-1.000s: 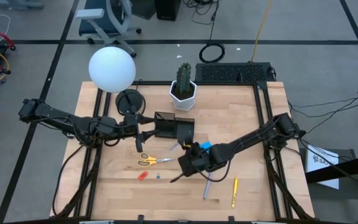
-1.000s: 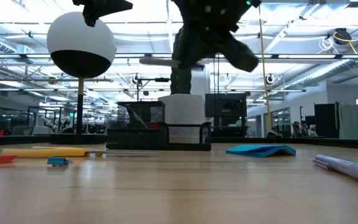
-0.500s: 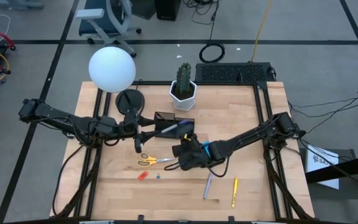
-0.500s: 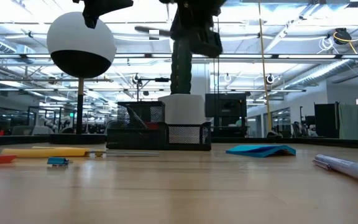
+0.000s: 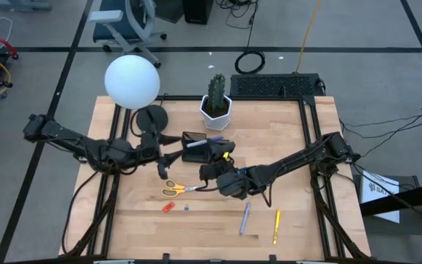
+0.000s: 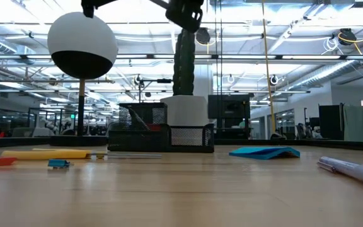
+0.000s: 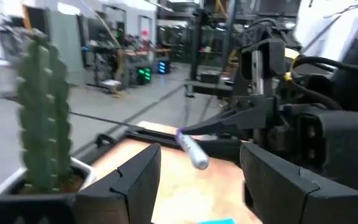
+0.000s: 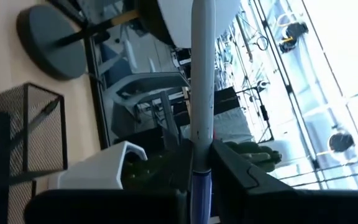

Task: Pick and place office supplies into organizer
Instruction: Put the blue pen into the desk organizer

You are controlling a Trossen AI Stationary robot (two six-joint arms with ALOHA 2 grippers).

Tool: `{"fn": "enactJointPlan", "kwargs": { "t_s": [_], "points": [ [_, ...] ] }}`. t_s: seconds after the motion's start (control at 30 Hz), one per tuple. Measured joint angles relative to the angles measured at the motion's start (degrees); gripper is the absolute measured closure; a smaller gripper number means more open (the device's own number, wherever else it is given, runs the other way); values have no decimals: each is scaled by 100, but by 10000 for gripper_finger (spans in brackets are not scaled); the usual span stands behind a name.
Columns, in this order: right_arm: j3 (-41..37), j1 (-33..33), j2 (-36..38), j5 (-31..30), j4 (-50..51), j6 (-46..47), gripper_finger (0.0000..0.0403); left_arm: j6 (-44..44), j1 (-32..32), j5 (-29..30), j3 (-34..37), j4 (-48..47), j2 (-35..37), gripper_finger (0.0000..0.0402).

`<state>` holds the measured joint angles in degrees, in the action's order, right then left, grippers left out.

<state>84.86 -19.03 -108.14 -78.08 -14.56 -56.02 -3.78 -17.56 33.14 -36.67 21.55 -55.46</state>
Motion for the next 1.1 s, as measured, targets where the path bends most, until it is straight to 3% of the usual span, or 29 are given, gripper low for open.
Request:
{"fn": "enactJointPlan", "kwargs": {
  "t_s": [0.13,0.4,0.5,0.73,0.83,1.1],
  "points": [
    [0,17,20,-7,-134,276,377,305,-242,579,0,153,-1,176],
    [0,122,188,81,-153,1009,377,992,-479,759,16,427,-4,176],
    [0,165,281,361,-151,1461,377,1239,-503,758,305,1172,-16,176],
    [-13,287,341,1392,-148,2204,377,2221,-503,699,1369,4163,-288,176],
    [-74,358,341,1810,-153,2457,377,2383,-486,472,1488,4574,-394,176],
    [-90,492,339,2103,-240,2569,377,2404,-392,228,1166,4605,-990,176]
  ]
}}
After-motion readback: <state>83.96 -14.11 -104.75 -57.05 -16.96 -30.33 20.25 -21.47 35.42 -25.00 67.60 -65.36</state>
